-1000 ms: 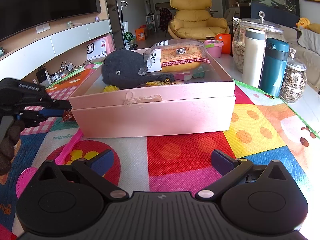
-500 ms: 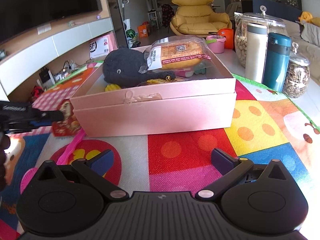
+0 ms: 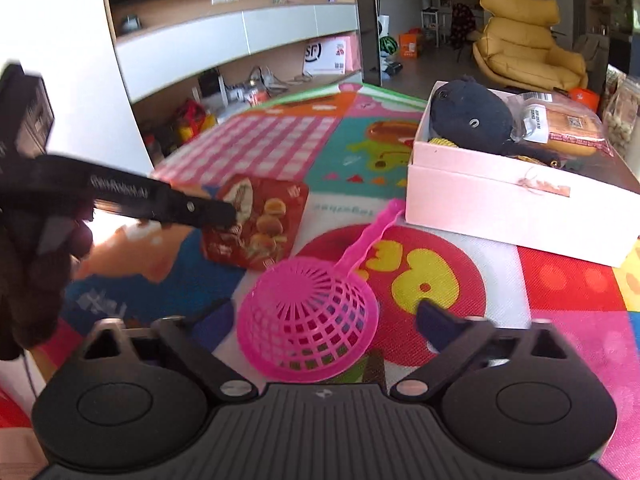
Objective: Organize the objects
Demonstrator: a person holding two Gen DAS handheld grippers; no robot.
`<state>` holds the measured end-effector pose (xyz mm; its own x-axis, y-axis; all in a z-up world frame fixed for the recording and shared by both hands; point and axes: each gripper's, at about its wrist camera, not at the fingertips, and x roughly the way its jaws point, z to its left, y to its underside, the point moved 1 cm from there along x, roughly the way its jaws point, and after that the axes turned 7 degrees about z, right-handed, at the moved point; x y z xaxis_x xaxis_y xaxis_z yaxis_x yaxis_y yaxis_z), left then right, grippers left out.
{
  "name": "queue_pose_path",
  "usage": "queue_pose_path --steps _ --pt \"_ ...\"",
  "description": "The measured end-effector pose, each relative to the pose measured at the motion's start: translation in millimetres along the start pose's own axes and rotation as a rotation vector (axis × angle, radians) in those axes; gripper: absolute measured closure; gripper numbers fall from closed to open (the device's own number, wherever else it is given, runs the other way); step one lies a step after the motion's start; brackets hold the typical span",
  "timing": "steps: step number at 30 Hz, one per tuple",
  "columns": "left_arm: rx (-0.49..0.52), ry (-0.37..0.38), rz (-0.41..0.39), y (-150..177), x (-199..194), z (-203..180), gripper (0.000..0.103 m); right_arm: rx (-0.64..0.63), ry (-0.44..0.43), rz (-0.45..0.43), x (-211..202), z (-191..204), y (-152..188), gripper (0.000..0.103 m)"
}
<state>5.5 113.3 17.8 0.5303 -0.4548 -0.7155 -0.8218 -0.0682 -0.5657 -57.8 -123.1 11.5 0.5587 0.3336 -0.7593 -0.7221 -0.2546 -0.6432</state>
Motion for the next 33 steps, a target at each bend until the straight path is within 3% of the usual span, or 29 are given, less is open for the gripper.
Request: queue_pose_path --steps 4,7,11,12,14,15,19,22,29,33 --pt "-0.024 0.005 0.009 -3 6 -2 0.086 0.04 0.092 -0.016 -12 -16 2 0.046" --pt "-0.025 -0.005 0.018 -3 14 -9 0.075 0.091 0.148 -0.005 -22 -36 16 0.047" --pt "0.021 0.023 0.06 0 24 -28 0.076 0.14 0.213 -0.023 -34 -58 40 0.048" --pt "0.047 0.026 0.071 2 27 -35 0.076 0.148 0.226 -0.032 -38 -62 46 0.047" --pt "0.121 0.006 0.078 7 31 -53 0.076 0.157 0.245 -0.047 -42 -66 52 0.031" --pt "0.153 -0.004 0.081 9 33 -60 0.076 0.166 0.252 -0.063 -43 -69 55 0.015" --pt "0.269 -0.025 0.093 19 38 -85 0.074 0.22 0.257 -0.086 -42 -81 61 0.001" --pt "0.329 -0.059 0.08 26 39 -95 0.071 0.241 0.26 -0.096 -37 -84 63 0.0" --pt "0.26 -0.066 0.04 25 41 -92 0.071 0.212 0.29 -0.101 -32 -75 63 0.0" --pt "0.304 -0.096 -0.001 34 40 -96 0.072 0.218 0.287 -0.103 -32 -75 64 0.0"
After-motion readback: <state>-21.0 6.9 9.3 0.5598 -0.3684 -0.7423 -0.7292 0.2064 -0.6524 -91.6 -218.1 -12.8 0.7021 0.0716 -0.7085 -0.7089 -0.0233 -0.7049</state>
